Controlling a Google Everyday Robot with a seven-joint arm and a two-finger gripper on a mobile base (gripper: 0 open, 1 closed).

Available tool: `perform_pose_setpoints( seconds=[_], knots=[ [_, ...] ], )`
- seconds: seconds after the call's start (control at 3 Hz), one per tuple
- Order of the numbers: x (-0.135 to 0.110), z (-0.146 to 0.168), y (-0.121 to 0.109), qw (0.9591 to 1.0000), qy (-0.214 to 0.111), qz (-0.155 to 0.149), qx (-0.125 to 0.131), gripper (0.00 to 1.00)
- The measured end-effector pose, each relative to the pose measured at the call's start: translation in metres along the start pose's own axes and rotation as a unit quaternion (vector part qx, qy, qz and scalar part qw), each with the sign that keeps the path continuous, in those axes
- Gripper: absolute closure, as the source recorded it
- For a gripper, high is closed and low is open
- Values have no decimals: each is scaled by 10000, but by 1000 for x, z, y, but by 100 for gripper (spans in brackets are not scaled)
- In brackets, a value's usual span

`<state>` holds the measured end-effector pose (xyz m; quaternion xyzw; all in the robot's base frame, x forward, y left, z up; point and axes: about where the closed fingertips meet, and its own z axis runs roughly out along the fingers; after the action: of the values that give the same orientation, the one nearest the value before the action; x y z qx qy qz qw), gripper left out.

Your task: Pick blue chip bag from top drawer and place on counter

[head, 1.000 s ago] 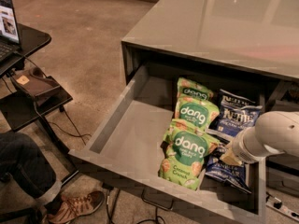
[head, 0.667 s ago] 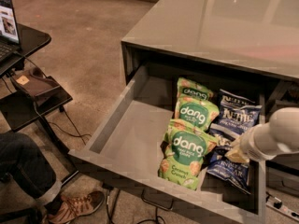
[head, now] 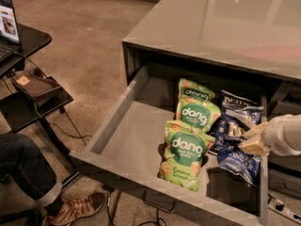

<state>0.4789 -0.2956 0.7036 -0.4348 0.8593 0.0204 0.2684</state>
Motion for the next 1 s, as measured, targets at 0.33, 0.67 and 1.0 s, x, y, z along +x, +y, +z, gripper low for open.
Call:
perform_pose_setpoints(
  seconds=[0.33, 0.67, 1.0],
  knots=[
    [-12, -27, -8, 9995, -247, -112, 186, 100],
    [-24, -51, -14, 9977, -598, -212, 234, 100],
    [-44, -82, -18, 9947, -935, -383, 203, 100]
  ],
)
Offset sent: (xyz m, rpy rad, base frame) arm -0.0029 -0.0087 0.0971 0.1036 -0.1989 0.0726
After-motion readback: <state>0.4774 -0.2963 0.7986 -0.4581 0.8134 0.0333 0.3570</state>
